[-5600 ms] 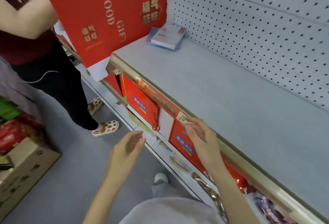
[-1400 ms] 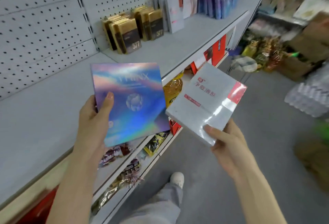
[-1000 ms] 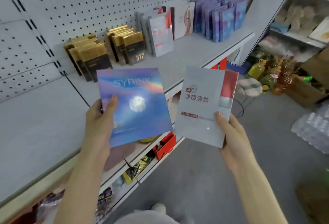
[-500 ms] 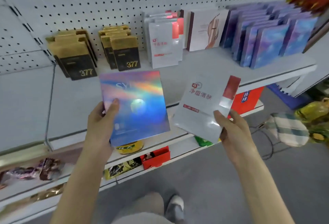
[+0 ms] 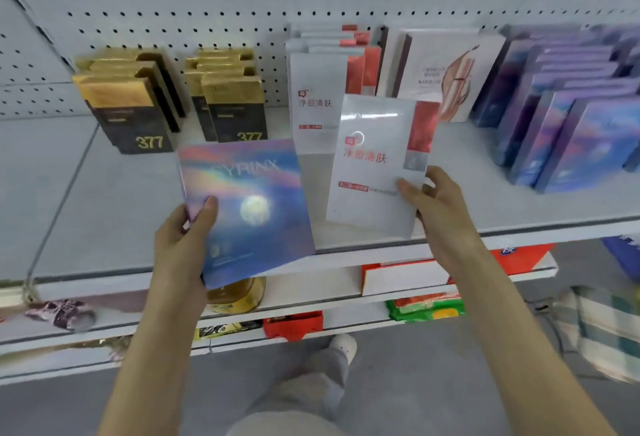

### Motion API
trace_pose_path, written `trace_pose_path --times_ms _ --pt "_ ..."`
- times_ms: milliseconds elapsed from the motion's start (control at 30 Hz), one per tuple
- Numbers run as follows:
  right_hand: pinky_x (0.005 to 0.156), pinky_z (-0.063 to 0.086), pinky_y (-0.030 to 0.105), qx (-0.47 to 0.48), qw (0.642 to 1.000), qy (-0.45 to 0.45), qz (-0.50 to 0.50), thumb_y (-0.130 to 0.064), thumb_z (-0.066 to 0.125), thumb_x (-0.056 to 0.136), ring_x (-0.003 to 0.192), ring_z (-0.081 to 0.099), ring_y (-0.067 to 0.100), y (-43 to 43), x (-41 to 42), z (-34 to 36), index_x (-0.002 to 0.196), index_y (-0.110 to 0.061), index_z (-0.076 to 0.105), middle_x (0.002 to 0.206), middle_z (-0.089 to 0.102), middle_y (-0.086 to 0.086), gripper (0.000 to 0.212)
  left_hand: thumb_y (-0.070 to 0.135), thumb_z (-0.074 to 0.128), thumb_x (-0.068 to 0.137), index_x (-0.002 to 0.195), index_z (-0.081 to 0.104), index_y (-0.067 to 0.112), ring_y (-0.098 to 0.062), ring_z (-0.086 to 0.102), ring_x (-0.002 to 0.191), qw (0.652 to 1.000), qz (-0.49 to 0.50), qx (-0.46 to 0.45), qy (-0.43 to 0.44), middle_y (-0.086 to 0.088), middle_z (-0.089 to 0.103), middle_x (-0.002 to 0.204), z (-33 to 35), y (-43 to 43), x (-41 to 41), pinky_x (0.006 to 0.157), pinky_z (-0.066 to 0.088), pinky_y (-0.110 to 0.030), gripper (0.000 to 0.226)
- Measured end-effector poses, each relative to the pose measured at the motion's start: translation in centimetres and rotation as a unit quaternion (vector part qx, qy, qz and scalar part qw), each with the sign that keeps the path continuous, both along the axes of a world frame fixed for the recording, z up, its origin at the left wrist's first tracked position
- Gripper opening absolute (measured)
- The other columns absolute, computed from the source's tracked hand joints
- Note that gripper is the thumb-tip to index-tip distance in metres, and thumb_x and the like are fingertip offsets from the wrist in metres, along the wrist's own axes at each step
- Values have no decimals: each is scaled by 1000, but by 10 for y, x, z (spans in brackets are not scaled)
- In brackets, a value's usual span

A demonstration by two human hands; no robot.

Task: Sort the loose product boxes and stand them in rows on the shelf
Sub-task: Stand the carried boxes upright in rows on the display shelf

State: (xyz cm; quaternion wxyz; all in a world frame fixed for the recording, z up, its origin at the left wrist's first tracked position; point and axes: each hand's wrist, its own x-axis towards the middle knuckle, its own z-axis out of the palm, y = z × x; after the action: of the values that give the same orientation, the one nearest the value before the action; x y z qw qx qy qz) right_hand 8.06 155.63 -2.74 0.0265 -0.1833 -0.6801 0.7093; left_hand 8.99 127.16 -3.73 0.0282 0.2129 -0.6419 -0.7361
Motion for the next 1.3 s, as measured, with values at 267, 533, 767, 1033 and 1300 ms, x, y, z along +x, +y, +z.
trace_pose_path --times_ms 267,533,767,1033,1300 --pt "82 55 32 68 996 43 37 -2 62 90 87 66 17 -3 -105 -29 108 -12 54 98 68 5 23 32 58 91 112 64 9 -20 70 79 999 30 14 18 -6 72 98 -7 2 -41 65 58 -29 32" --pt "70 44 2 246 965 87 14 -20 72 84 80 60 -2 5 -153 -53 106 -23 58 99 66 -3 26 40 66 77 98 69 16 -24 65 82 999 44 -14 10 -7 70 93 -13 5 -59 79 49 -37 32" --pt "67 44 5 220 970 88 58 -22 76 81 71 59 -11 9 -166 -54 95 -23 57 86 64 -16 24 49 71 67 95 70 17 -17 65 72 998 42 -41 20 -5 71 88 -13 17 -63 60 52 -23 42" --pt "78 56 28 38 998 1 44 -25 60 94 87 65 20 43 -149 -51 98 -17 59 93 66 0 9 53 69 55 93 68 15 -11 68 62 998 6 -48 40 3 74 78 -6 66 -64 55 58 -26 54" --pt "76 53 22 -102 984 38 139 -10 61 92 84 66 9 164 -64 -37 113 -1 58 92 70 -2 23 42 67 70 91 73 20 -12 69 72 990 -121 -13 77 1 75 86 -4 247 -76 62 58 -26 31"
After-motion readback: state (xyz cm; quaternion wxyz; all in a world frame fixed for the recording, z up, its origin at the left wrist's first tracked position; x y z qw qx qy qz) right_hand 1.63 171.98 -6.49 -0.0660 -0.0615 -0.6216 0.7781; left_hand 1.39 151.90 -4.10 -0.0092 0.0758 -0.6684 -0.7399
